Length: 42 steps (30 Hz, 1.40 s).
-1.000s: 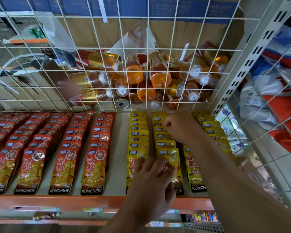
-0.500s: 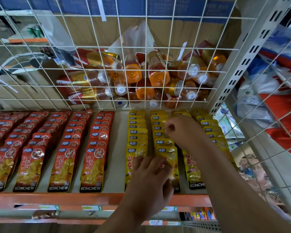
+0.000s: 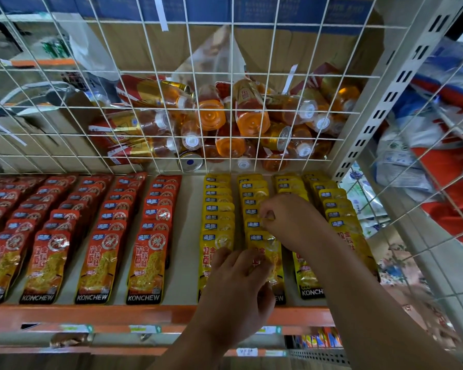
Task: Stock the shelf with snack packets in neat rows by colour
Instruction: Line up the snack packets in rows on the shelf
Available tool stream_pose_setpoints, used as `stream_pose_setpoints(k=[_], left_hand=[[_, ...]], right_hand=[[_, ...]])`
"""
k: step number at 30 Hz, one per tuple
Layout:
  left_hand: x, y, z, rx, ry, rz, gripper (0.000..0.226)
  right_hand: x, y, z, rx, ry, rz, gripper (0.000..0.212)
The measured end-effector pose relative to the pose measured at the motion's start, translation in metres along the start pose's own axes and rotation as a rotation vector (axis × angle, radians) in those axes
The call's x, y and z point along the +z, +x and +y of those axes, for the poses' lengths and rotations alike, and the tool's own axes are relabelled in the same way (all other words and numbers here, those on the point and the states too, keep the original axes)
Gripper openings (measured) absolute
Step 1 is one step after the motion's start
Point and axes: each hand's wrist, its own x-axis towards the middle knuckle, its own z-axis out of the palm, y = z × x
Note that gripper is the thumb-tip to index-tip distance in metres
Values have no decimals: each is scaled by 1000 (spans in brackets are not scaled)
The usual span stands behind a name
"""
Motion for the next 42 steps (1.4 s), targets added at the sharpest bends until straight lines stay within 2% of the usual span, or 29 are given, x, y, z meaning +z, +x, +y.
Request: stream_pose_setpoints(k=[7,15,18,24,33,38,42], left_hand=[[0,0,0,4,-8,44,29],[0,1,0,8,8,75,23],[0,1,0,9,6,72,22],[0,1,-1,3,2,54,21],[-1,0,0,-7,20,94,22],[-2,1,1,-23,56,109,21],[-4,1,2,-21,55,96,24]], right_hand=[[-2,-1,-1,28,24,14,18],[-5,-8,0,43,-33,76,13],[-5,-11,2,65,-21,65,10],[-3,-13,3,35,-120,-19,16],[-5,-11,-3,6,-108,-89,18],[-6,-14,-6,-7,-76,-70,16],[-22,-17,6,82,61,-15,11]])
